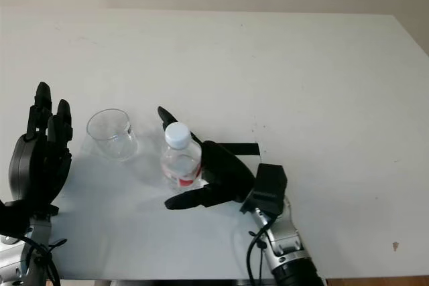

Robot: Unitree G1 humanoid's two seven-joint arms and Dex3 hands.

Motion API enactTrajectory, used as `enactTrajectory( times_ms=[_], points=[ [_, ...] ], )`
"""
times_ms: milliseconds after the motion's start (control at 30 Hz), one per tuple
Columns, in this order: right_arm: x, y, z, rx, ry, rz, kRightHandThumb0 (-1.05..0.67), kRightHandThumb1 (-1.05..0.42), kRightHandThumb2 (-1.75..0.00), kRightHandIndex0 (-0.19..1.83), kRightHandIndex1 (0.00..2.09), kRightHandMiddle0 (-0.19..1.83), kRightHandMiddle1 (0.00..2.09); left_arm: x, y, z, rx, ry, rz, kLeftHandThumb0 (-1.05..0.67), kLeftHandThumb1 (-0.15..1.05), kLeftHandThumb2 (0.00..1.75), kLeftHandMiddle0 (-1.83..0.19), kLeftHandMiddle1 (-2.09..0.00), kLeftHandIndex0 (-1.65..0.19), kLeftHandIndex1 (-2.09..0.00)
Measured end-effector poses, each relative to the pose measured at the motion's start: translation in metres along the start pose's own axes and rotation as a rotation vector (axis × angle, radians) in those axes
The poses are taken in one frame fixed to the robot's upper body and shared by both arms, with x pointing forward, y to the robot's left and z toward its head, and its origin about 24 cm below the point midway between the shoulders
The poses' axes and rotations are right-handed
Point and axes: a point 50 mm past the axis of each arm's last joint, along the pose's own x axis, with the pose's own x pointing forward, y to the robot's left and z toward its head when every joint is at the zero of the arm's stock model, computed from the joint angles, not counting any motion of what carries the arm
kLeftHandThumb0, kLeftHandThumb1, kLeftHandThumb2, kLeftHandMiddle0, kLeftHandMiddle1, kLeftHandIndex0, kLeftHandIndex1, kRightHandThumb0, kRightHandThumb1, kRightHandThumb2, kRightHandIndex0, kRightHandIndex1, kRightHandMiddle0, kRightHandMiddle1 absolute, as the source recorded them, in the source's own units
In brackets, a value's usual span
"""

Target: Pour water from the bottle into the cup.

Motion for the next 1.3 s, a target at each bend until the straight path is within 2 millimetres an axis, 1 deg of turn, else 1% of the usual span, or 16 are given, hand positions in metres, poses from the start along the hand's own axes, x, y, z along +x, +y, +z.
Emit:
enactTrajectory(
  times_ms=[33, 67, 100, 133, 200, 233, 300, 333, 367, 467, 600, 867, 1000, 1133, 1167, 1300],
  points=[
    [0.001, 0.001, 0.000, 0.004, -0.004, -0.014, -0.89, -0.83, -0.04, -0.14, 0.03, -0.11, 0.05, 0.000, 0.000, 0.000, 0.000, 0.000, 0.000, -0.76, 1.05, 0.48, 0.17, -0.06, 0.18, -0.05],
    [0.002, 0.001, 0.000, 0.010, -0.008, -0.026, -0.83, -0.82, -0.04, 0.04, 0.12, 0.04, 0.13, 0.000, 0.000, 0.000, 0.000, 0.000, 0.000, -0.76, 1.05, 0.48, 0.17, -0.06, 0.18, -0.05],
    [0.003, 0.002, 0.000, 0.021, -0.008, -0.041, -0.77, -0.80, -0.05, 0.18, 0.32, 0.17, 0.27, 0.000, 0.000, 0.000, 0.000, 0.000, 0.001, -0.76, 1.05, 0.48, 0.17, -0.06, 0.17, -0.05],
    [0.003, 0.003, -0.001, 0.036, -0.007, -0.055, -0.74, -0.80, -0.05, 0.19, 0.54, 0.20, 0.42, 0.000, 0.000, 0.000, 0.000, 0.000, 0.001, -0.76, 1.05, 0.48, 0.17, -0.06, 0.17, -0.05],
    [0.003, 0.004, -0.002, 0.060, -0.008, -0.078, -0.59, -0.82, -0.05, 0.41, 1.42, 0.36, 1.21, 0.000, 0.000, 0.000, 0.000, 0.000, 0.000, -0.76, 1.05, 0.48, 0.17, -0.05, 0.17, -0.05],
    [0.003, 0.004, -0.002, 0.062, -0.011, -0.085, -0.56, -0.84, -0.06, 0.51, 1.66, 0.42, 1.44, 0.000, 0.000, 0.000, 0.000, 0.000, -0.001, -0.76, 1.05, 0.48, 0.17, -0.05, 0.17, -0.05],
    [0.003, 0.004, 0.000, 0.034, -0.006, -0.094, -0.59, -0.90, -0.07, 0.77, 1.98, 0.59, 1.82, 0.000, 0.000, 0.000, 0.000, 0.001, -0.002, -0.76, 1.05, 0.47, 0.17, -0.05, 0.17, -0.05],
    [0.003, 0.004, 0.001, 0.008, 0.000, -0.096, -0.60, -0.92, -0.07, 0.82, 2.03, 0.62, 1.89, 0.000, 0.000, -0.001, 0.000, 0.001, -0.002, -0.76, 1.05, 0.47, 0.17, -0.06, 0.17, -0.05],
    [0.003, 0.004, 0.002, -0.018, 0.003, -0.096, -0.59, -0.95, -0.07, 0.96, 2.07, 0.72, 2.01, 0.000, 0.000, -0.001, 0.000, 0.001, -0.001, -0.76, 1.05, 0.47, 0.17, -0.06, 0.17, -0.05],
    [0.001, 0.003, 0.007, -0.097, 0.001, -0.069, -0.59, -1.01, -0.07, 1.17, 2.09, 0.94, 2.08, -0.001, 0.001, -0.001, 0.002, 0.000, 0.002, -0.76, 1.05, 0.47, 0.17, -0.06, 0.17, -0.05],
    [-0.001, 0.000, 0.012, -0.165, 0.010, -0.010, -0.56, -1.05, -0.13, 1.23, 2.09, 1.12, 2.09, 0.000, 0.001, -0.001, 0.004, -0.004, 0.003, -0.76, 1.05, 0.46, 0.17, -0.05, 0.17, -0.05],
    [-0.003, -0.004, 0.018, -0.253, 0.006, 0.056, -0.50, -1.05, -0.30, 1.30, 2.09, 0.92, 2.09, 0.004, 0.002, 0.000, 0.014, -0.011, -0.002, -0.77, 1.05, 0.46, 0.17, -0.05, 0.17, -0.06],
    [-0.002, -0.013, 0.016, -0.220, 0.009, -0.048, -0.49, -1.05, -0.36, 1.14, 2.09, 0.73, 2.09, 0.006, 0.003, 0.000, 0.018, -0.012, -0.002, -0.77, 1.05, 0.46, 0.16, -0.06, 0.17, -0.05],
    [0.013, -0.035, 0.020, -0.257, 0.027, -0.181, -0.47, -1.05, -0.38, 1.15, 2.09, 0.74, 2.09, 0.007, 0.003, -0.001, 0.015, -0.012, 0.000, -0.75, 1.05, 0.47, 0.16, -0.06, 0.17, -0.05],
    [0.030, -0.052, 0.033, -0.307, 0.007, -0.249, -0.45, -1.05, -0.40, 1.16, 2.09, 0.74, 2.09, 0.009, 0.002, 0.000, 0.012, -0.014, -0.002, -0.75, 1.05, 0.47, 0.16, -0.06, 0.17, -0.05],
    [0.074, -0.076, 0.061, -0.455, -0.002, -0.335, -0.39, -1.05, -0.44, 1.27, 2.09, 0.87, 2.09, 0.012, -0.002, 0.000, 0.004, -0.021, -0.008, -0.75, 1.05, 0.48, 0.16, -0.06, 0.17, -0.05]
  ],
)
